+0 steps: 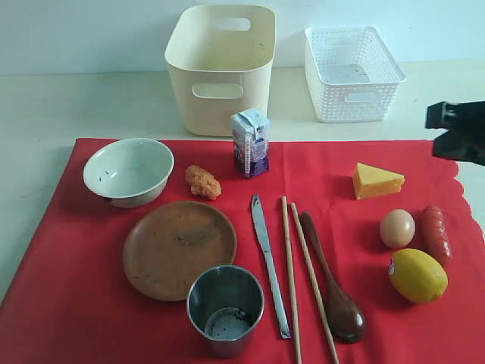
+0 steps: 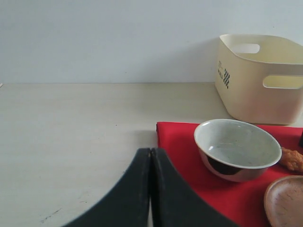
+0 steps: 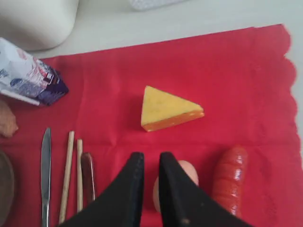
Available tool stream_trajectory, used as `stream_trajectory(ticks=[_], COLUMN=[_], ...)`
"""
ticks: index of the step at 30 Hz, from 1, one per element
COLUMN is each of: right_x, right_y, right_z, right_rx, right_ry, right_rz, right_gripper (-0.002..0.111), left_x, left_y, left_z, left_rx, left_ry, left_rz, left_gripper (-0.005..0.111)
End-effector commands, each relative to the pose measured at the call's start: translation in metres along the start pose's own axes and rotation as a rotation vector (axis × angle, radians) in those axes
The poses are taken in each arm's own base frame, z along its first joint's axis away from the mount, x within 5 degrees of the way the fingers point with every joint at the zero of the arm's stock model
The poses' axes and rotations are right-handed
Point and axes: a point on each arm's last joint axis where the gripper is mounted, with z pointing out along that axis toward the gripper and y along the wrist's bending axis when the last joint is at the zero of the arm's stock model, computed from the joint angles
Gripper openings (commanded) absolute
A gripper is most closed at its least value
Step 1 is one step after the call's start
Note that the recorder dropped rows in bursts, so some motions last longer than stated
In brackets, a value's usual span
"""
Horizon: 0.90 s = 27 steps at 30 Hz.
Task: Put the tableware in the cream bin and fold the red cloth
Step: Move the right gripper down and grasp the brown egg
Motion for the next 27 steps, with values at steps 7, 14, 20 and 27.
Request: stream_trajectory(ticks=[7,14,20,27], right_x=[-0.015,-0.023,-0.007,0.002], right_y=[0.024,0.016,0.017,0.007], right_z=[0.069,0.093,0.090,0.087], right_rx=[-0.029,0.034,-0.010,0.082], right_ry=[0.180,0.154,0.325,0.423], right_rz=[-0.318,-0.343,-0.339,-0.327], right_gripper=[0.051,0.086,0.088,0.088], left_x=[0.000,0.000,0.000,0.000], left_y=[0.000,0.000,0.000,0.000], left_z=[0.000,0.000,0.000,0.000], left_rx=[-0.002,-0.002,-0.002,-0.002], left_ry=[-0.006,-0.006,-0.006,-0.006], left_rz=[0.001,0.001,0.001,0.001], left_gripper=[0.001,0.001,0.001,0.001])
